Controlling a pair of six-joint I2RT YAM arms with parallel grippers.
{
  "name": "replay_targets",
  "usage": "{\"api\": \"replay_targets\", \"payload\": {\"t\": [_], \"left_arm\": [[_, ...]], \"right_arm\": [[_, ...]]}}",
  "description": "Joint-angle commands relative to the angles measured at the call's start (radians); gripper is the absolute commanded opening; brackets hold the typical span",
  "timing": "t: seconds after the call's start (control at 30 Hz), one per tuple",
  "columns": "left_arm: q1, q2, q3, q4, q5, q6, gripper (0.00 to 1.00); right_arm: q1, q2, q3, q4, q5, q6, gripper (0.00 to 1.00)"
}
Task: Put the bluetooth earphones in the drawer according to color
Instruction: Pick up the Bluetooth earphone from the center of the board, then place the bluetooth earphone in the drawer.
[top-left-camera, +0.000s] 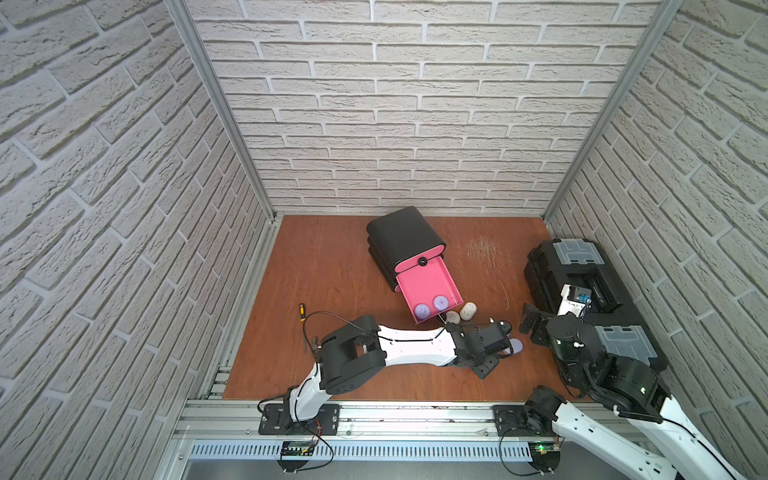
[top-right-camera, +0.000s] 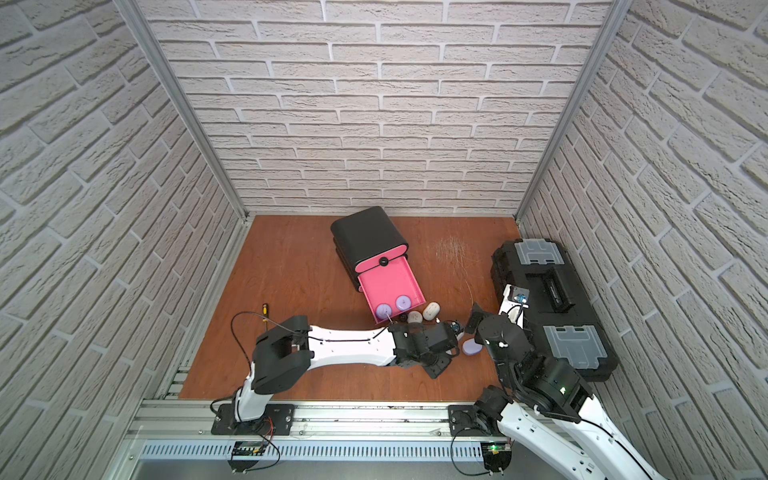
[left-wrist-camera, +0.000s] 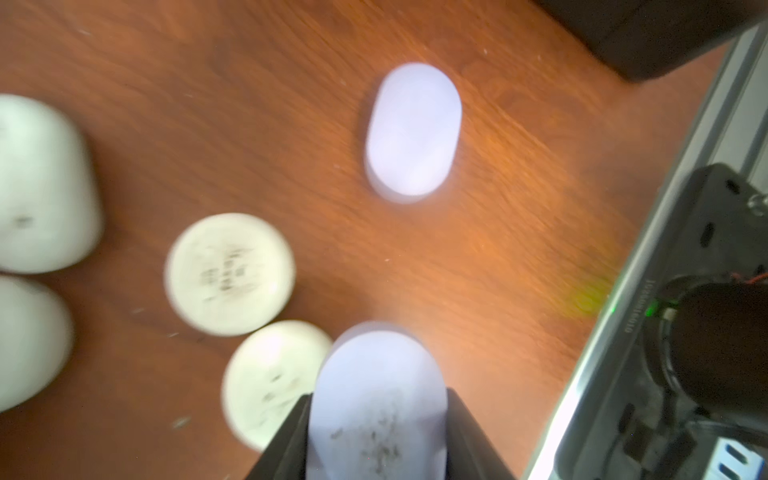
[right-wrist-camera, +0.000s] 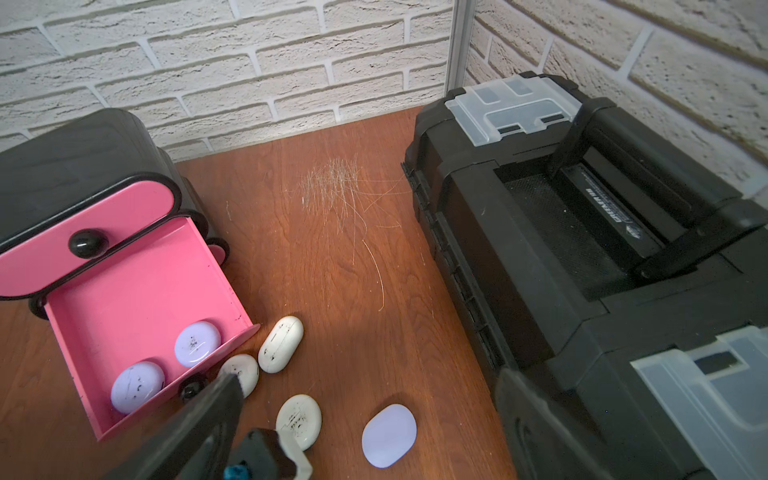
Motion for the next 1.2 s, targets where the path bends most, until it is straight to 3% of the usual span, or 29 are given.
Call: {"api": "replay_targets", "payload": {"t": [0.0,0.27,0.6,0.83,1.17], "left_arm": [[0.027,-0.075,-0.047,0.024,-0.054,-0.007,0.29],[0.108,-0.204,-0.118,-0.017,-0.113,0.031,0.30],[0.301,-0.335,-0.223,-0.051,-0.139,0.051,0.31],[0.391,-0.295,-0.212,-0.052,-0.098,0.069,0.31],[0.415,-0.160,-0.099,-0.080,-0.106,0.099,0.32]], "right_arm": [[0.002,-0.014,-0.012,0.003,0.031,0.018,0.99],[0.002,0.034,-0.018,0.013,0.002,0.013,0.99],[0.001,0.087,-0.086,0.068,-0.108,0.041,0.99],[0.000,0.129,-0.143,0.107,-0.149,0.070,0.99],[-0.010,0.166,-0.181,0.131,-0.175,0.082,0.99]]}}
